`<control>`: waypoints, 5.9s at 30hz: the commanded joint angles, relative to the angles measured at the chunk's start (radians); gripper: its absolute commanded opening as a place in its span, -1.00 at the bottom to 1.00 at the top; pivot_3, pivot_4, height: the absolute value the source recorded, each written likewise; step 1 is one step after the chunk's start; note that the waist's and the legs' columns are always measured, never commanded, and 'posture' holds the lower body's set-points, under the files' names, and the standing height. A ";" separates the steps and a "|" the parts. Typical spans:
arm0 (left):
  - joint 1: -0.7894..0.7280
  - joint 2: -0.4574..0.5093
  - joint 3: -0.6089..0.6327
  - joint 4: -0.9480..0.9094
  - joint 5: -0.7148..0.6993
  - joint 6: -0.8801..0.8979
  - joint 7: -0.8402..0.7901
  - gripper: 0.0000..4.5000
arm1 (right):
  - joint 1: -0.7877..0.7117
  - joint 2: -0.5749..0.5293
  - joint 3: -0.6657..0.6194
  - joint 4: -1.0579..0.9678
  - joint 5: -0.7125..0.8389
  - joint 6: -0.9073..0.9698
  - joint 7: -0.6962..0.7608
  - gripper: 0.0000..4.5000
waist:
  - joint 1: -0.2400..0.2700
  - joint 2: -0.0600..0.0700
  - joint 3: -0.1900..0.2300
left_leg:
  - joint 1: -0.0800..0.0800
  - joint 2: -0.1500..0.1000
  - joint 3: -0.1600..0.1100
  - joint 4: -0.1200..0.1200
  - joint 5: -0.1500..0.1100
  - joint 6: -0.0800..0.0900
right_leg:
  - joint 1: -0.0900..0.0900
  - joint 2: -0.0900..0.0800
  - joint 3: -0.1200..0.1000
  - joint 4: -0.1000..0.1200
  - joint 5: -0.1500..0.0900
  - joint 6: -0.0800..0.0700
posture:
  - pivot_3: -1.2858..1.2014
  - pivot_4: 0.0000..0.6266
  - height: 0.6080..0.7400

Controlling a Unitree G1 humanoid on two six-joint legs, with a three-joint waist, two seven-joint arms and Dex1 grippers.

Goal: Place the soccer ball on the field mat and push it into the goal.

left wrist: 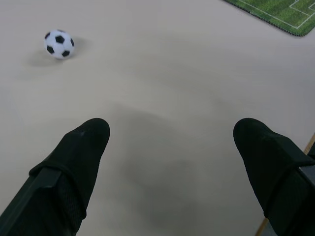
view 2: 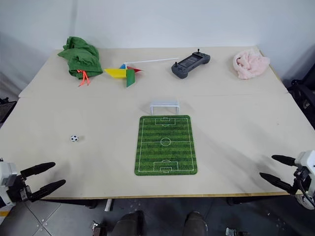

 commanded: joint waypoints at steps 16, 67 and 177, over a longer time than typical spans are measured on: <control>0.049 -0.010 0.050 -0.215 -0.040 0.102 0.099 0.99 | -0.045 -0.013 -0.023 -0.099 0.053 0.073 0.032 1.00 | 0.000 0.000 0.000 | 0.000 0.000 0.001 0.000 0.000 0.000 | 0.000 0.000 0.001 0.001 0.000 0.000 | 0.03 -0.52 1.00; -0.708 -0.118 -0.259 0.669 0.242 -0.170 0.201 -0.05 | 0.285 0.156 -0.122 -0.436 0.389 -0.086 0.255 1.00 | 0.034 0.002 -0.003 | 0.003 0.000 0.002 0.004 0.000 0.001 | 0.002 0.001 0.004 0.002 0.003 0.001 | 0.03 -0.52 1.00; -0.679 -0.473 -0.781 -0.341 0.232 0.140 0.168 0.74 | 0.468 0.333 -0.259 -0.495 0.375 -0.041 0.110 1.00 | 0.054 0.000 -0.002 | -0.001 0.000 0.003 0.017 -0.006 0.003 | 0.005 0.002 0.004 -0.004 0.006 0.004 | 0.03 -0.52 1.00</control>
